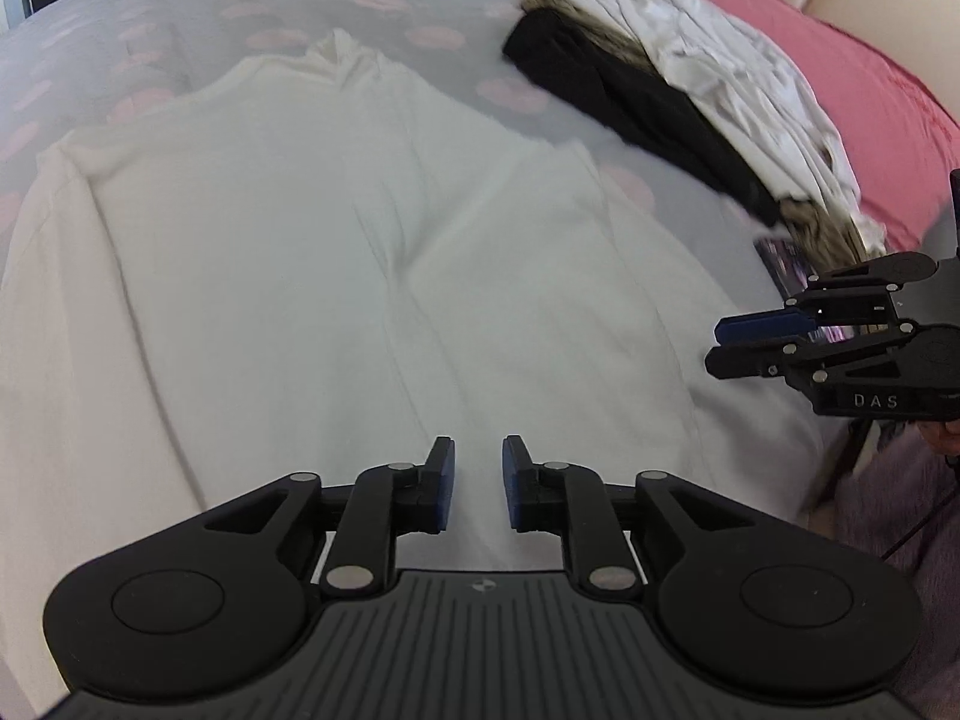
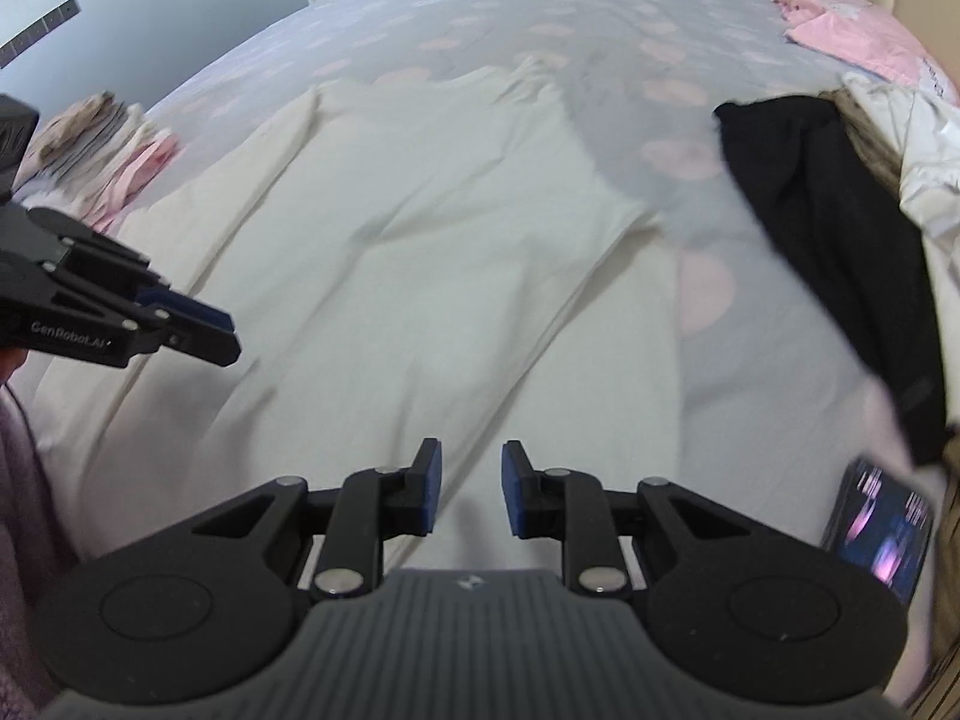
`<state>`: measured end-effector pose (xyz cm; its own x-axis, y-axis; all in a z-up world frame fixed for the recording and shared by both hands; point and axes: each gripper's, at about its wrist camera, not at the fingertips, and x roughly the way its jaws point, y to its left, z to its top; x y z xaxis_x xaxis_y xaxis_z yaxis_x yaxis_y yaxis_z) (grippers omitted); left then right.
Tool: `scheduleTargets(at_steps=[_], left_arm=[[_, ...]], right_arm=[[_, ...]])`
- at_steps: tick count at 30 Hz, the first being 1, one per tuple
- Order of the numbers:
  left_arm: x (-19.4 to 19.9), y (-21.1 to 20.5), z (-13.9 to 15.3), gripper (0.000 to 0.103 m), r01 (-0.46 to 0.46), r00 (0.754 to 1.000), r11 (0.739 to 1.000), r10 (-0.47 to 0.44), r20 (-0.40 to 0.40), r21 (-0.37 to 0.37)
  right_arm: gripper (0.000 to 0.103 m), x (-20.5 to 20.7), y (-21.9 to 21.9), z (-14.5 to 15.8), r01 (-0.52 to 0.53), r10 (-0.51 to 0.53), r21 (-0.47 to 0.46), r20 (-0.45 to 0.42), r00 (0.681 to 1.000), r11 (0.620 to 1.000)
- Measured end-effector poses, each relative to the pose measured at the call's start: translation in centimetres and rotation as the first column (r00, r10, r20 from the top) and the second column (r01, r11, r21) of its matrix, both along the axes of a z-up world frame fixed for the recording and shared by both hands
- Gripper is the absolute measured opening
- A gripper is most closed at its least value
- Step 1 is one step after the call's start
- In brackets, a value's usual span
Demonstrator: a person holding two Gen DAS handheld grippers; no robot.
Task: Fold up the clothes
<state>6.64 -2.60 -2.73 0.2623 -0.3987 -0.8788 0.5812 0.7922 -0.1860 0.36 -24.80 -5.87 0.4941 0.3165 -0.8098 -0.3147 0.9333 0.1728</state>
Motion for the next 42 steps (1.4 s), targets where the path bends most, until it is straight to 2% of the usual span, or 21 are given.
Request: scheduleTargets(at_steps=[7, 11, 13, 17, 23, 30, 31, 32, 34, 35, 36, 37, 38, 39, 42], left_arm=[[-5.3, 2.1, -0.4, 0.02, 0.018, 0.997, 1.0, -0.019, -0.069, -0.007], [-8.1, 2.3, -0.6, 0.033, 0.055, 0.992, 0.998, -0.058, -0.116, -0.025], [-9.4, 2.0, -0.7, 0.038, 0.085, 0.986, 0.996, -0.088, -0.142, -0.023], [-11.2, 1.6, -1.4, 0.041, 0.121, 0.977, 0.993, -0.119, -0.175, -0.001], [-12.9, 0.6, -3.0, 0.041, 0.185, 0.961, 0.982, -0.171, -0.219, 0.043], [-13.0, -0.2, -4.5, 0.041, 0.199, 0.949, 0.979, -0.179, -0.259, 0.051], [-12.9, -0.2, -4.7, 0.038, 0.198, 0.948, 0.979, -0.176, -0.264, 0.056], [-12.7, -0.1, -4.8, 0.031, 0.192, 0.947, 0.98, -0.17, -0.272, 0.058], [-12.5, 0.2, -5.1, 0.026, 0.181, 0.945, 0.982, -0.156, -0.288, 0.061], [-12.3, 0.3, -5.3, 0.019, 0.175, 0.944, 0.983, -0.149, -0.296, 0.063], [-12.2, 0.5, -5.5, 0.014, 0.166, 0.942, 0.984, -0.138, -0.307, 0.065], [-12.0, 0.7, -5.8, 0.008, 0.157, 0.94, 0.985, -0.128, -0.317, 0.069], [-11.9, 0.9, -5.9, 0.004, 0.149, 0.937, 0.986, -0.117, -0.328, 0.074], [-11.8, 1.1, -6.1, 0.002, 0.141, 0.935, 0.987, -0.106, -0.339, 0.078], [-11.8, 1.8, -5.8, 0.0, 0.129, 0.918, 0.991, -0.108, -0.381, 0.03]], right_arm=[[0.025, -6.1, 3.5, -1.7, -0.051, 0.05, -0.017, -0.086, 0.995, 0.999], [0.025, -8.5, 4.5, -2.3, -0.109, 0.103, -0.034, -0.147, 0.984, 0.993], [0.025, -9.3, 4.6, -2.7, -0.123, 0.119, -0.013, -0.185, 0.975, 0.992], [0.025, -10.0, 4.3, -4.0, -0.126, 0.126, 0.016, -0.263, 0.956, 0.992], [0.025, -10.0, 3.9, -5.5, -0.117, 0.132, 0.067, -0.305, 0.943, 0.991], [0.027, -9.3, 3.8, -7.2, -0.106, 0.139, 0.116, -0.336, 0.931, 0.988], [0.027, -9.2, 3.7, -7.5, -0.099, 0.137, 0.126, -0.342, 0.93, 0.987], [0.027, -9.1, 3.7, -7.7, -0.093, 0.135, 0.136, -0.346, 0.929, 0.986], [0.027, -8.9, 3.7, -8.0, -0.075, 0.124, 0.152, -0.344, 0.931, 0.986], [0.024, -8.8, 3.6, -8.0, -0.064, 0.116, 0.16, -0.346, 0.931, 0.985], [0.008, -8.8, 3.4, -8.0, -0.053, 0.109, 0.167, -0.353, 0.929, 0.985], [0.002, -8.8, 3.2, -7.9, -0.043, 0.104, 0.172, -0.36, 0.927, 0.984], [0.002, -8.9, 3.1, -7.6, -0.04, 0.102, 0.172, -0.368, 0.924, 0.984], [0.002, -9.1, 2.9, -7.2, -0.038, 0.102, 0.174, -0.377, 0.92, 0.984], [0.002, -9.9, 1.9, -5.2, -0.056, 0.114, 0.155, -0.398, 0.91, 0.986]])
